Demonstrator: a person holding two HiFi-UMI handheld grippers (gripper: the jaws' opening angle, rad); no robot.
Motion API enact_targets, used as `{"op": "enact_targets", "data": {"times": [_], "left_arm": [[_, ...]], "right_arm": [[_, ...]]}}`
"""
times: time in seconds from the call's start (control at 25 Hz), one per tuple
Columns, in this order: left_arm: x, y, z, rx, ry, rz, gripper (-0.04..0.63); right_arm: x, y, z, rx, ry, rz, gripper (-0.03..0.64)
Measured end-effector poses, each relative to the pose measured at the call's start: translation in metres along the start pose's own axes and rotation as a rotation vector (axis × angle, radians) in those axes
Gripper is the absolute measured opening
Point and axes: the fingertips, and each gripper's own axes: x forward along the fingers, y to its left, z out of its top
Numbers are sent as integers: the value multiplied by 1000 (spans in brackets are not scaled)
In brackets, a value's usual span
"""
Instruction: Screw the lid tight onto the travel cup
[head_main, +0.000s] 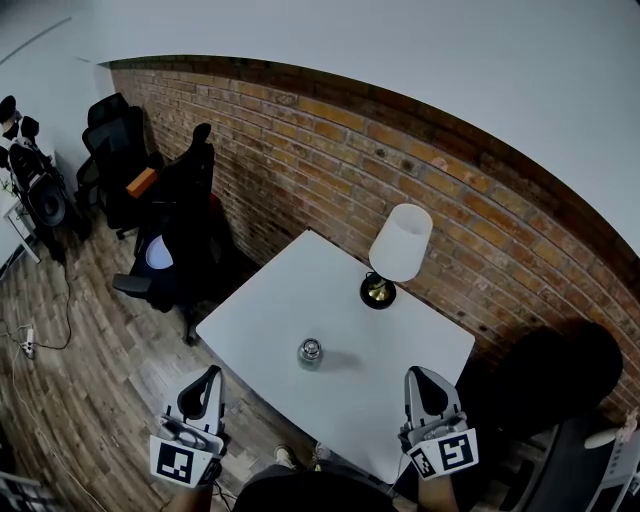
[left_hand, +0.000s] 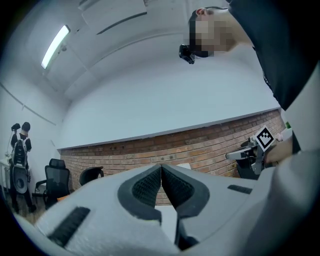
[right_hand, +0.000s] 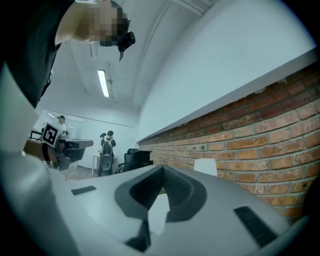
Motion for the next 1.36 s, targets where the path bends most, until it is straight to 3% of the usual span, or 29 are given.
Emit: {"op": "enact_targets", "data": {"times": [1.36], "left_arm": [[23,-14,-12,-13,-1,-66,25]], "right_arm": [[-6,2,-10,2,-13,-26,12]]}}
